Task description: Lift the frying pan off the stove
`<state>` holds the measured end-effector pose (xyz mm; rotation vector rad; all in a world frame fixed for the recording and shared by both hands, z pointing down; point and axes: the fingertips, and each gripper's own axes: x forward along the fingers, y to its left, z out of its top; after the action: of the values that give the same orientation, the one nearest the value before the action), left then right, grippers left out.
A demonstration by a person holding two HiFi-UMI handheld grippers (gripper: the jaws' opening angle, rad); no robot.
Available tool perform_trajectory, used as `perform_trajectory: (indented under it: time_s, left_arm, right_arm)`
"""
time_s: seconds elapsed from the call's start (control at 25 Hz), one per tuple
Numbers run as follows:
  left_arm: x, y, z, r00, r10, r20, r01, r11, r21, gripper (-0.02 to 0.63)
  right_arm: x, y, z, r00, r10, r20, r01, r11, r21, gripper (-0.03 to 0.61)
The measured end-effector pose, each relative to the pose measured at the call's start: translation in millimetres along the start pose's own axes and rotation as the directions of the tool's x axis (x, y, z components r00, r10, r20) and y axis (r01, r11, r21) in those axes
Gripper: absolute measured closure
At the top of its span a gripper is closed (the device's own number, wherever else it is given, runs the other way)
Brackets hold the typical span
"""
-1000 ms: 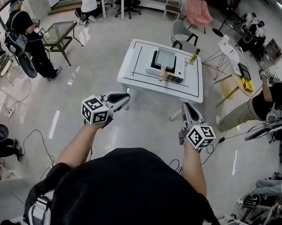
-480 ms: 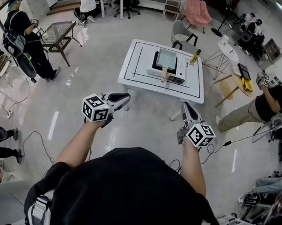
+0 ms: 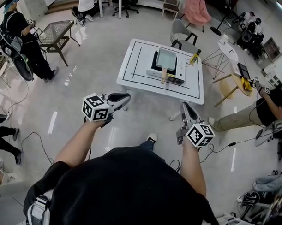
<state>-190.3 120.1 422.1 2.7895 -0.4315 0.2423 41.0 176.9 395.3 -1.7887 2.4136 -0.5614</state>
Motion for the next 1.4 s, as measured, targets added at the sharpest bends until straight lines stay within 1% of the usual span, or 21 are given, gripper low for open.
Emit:
perform_trajectory:
  time_s: [0.12, 0.28, 0.52, 0.76, 1.04, 1.4]
  left_arm:
    - [5.1, 4.3, 2.1, 1.0, -0.006, -0.006, 0.006, 1.0, 0.001, 0.578]
    - [16.0, 11.1, 5.4, 1.0, -0.009, -0.01, 0.009, 1.0, 0.004, 0.578]
    - [38.8, 35.7, 2.0, 0.998, 0.045, -0.032, -0.046, 0.999, -0.019, 0.578]
    - [67.2, 53.7, 3.4, 0.997, 0.069, -0.044, -0.071, 0.997, -0.043, 0.578]
    - [100.0, 74.4, 6.4, 0.994, 0.101, -0.044, -0.103, 0.992, -0.069, 0.578]
    - [131.5, 100.8, 1.4, 0.991, 0.119, -0.066, -0.126, 0.986, -0.11, 0.58]
  right_arm:
    - [8.3, -5.5, 3.8, 1.0, 0.003, -0.001, -0.003, 1.0, 0.002, 0.561]
    - [21.7, -13.4, 5.7, 1.0, 0.029, -0.002, -0.029, 1.0, 0.005, 0.561]
    - [46.4, -38.6, 4.1, 0.998, 0.052, -0.019, -0.051, 0.998, 0.022, 0.562]
    - [70.4, -74.1, 3.8, 0.996, 0.071, -0.048, -0.069, 0.997, 0.045, 0.563]
    - [100.8, -105.3, 10.5, 0.991, 0.115, -0.063, -0.11, 0.992, 0.069, 0.563]
    - [131.0, -139.1, 5.8, 0.986, 0.136, -0.101, -0.126, 0.987, 0.095, 0.563]
